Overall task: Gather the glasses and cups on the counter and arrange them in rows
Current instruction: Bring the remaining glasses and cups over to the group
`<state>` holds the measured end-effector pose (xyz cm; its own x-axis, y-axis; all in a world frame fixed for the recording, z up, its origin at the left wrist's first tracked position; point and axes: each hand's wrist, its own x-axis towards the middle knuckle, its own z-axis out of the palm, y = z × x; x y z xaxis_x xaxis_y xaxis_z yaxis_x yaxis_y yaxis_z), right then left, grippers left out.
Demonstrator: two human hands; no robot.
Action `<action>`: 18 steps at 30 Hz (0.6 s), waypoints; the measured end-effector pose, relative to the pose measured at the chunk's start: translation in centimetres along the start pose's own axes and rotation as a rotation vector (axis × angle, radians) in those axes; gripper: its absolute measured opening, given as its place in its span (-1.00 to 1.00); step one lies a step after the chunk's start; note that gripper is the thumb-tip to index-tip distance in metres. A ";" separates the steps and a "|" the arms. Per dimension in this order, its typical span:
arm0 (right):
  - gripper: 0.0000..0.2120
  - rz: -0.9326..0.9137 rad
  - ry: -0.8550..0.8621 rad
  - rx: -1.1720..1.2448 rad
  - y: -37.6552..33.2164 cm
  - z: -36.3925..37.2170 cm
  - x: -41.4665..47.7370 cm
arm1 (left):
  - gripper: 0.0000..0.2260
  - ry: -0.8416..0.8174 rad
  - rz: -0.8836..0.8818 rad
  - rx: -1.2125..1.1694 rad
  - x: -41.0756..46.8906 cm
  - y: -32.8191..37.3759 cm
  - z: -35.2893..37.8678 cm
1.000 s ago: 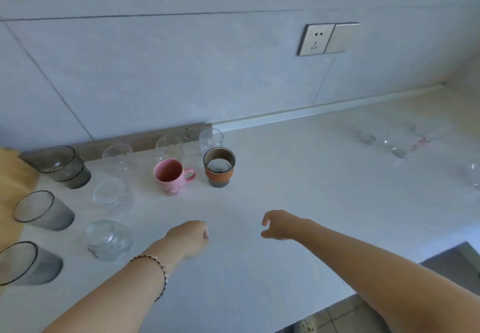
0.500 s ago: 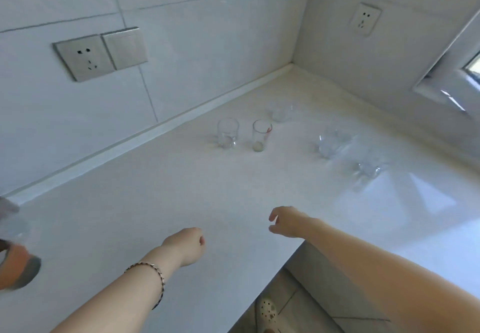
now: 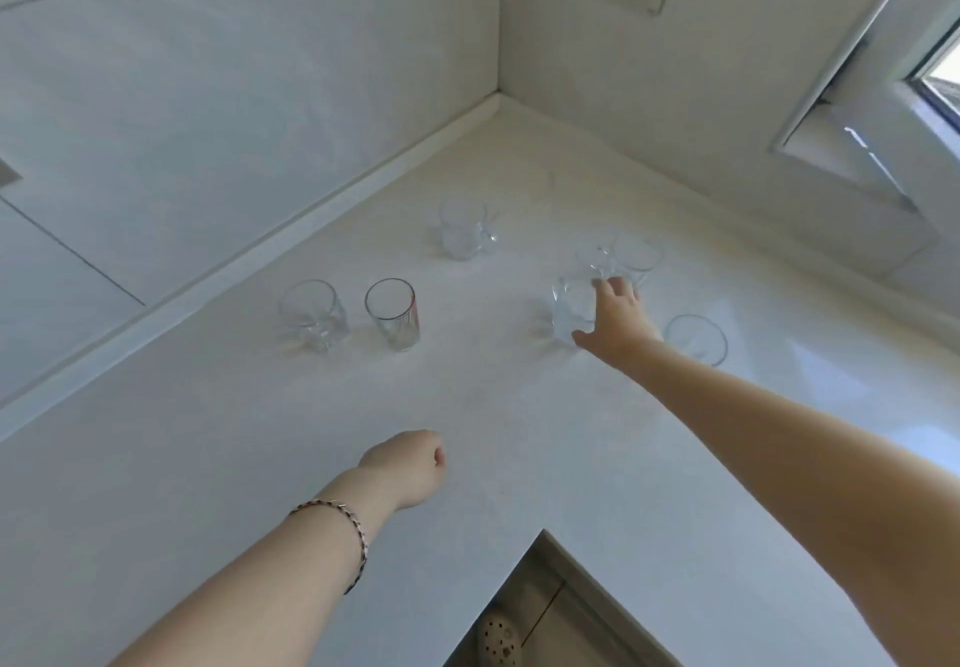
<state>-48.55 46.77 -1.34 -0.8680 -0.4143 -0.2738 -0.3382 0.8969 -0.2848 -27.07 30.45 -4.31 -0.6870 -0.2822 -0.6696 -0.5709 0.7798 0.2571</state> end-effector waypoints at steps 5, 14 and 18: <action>-0.08 0.029 -0.113 -0.162 -0.3 0.4 4.8 | -0.93 0.004 -0.033 0.004 1.4 -0.8 -0.8; -0.23 -0.041 -0.063 -0.152 0.2 1.5 4.3 | -0.97 0.016 -0.129 -0.049 -0.3 -5.2 0.3; -0.24 -0.190 -0.061 -0.210 -1.7 2.5 0.8 | -0.95 0.014 -0.182 -0.095 -2.2 -7.8 1.5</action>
<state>-47.74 44.55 -3.37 -0.7605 -0.5807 -0.2906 -0.5660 0.8121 -0.1419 -20.41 25.83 -5.87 -0.5741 -0.4222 -0.7016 -0.7258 0.6589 0.1974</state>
